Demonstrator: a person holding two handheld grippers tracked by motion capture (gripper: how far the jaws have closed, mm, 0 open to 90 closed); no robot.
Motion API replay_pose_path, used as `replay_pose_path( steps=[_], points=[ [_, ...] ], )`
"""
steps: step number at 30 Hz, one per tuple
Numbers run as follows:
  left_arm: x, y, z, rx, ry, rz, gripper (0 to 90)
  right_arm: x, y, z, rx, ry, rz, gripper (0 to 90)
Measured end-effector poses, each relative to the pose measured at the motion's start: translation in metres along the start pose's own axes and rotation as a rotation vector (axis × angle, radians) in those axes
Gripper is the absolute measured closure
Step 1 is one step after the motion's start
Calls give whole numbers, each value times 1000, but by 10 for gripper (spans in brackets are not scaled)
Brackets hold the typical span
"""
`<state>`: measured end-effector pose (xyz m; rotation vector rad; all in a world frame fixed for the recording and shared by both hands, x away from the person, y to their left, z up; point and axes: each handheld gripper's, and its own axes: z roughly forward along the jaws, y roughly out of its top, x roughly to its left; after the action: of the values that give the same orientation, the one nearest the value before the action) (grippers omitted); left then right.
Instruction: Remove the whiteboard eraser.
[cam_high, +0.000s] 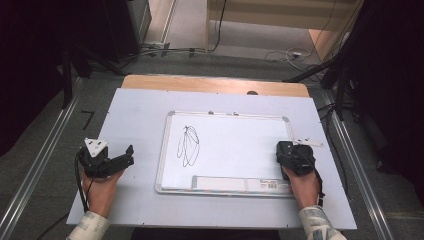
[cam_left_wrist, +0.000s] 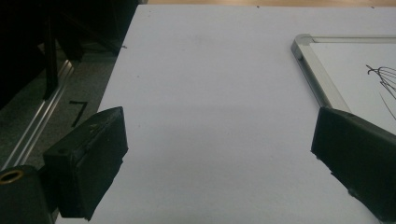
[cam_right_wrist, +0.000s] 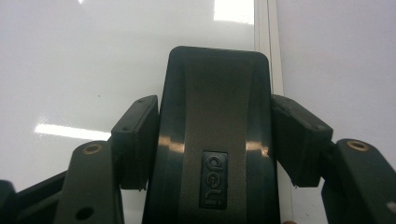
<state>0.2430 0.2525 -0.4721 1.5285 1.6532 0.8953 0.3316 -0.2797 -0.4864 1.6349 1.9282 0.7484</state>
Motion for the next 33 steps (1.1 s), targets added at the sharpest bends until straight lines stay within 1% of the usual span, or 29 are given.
replay_pose_path(
  steps=[5, 9, 13, 14, 15, 19, 26, 29, 32, 33],
  points=[
    [0, 1, 2, 3, -3, -1, 42, -1, 0, 1, 6, 9, 37, 363],
    [-1, 0, 4, 4, -6, -2, 43, 0, 1, 1, 13, 2, 47, 365],
    [2, 0, 4, 7, -2, -9, 43, 2, 1, 2, 21, -11, 43, 364],
    [2, -1, 4, 6, -1, -13, 43, 4, 1, 2, 24, -23, 32, 366],
    [3, -1, 3, 5, -3, -14, 43, 4, 1, 3, 25, -24, 31, 367],
    [4, -1, 2, 5, -3, -13, 43, 6, 1, 3, 28, -42, 22, 372],
    [2, -1, 2, 4, -11, -9, 43, 6, 1, 1, 18, -37, 21, 382],
    [1, 0, 1, -1, -14, -6, 43, 6, 2, -1, 12, -49, 10, 383],
    [0, 0, 1, -1, -14, -7, 43, 5, 2, -2, 11, -45, 9, 383],
    [0, 0, 2, 1, -13, -7, 43, 6, 2, -3, 3, -46, 10, 383]
  ],
)
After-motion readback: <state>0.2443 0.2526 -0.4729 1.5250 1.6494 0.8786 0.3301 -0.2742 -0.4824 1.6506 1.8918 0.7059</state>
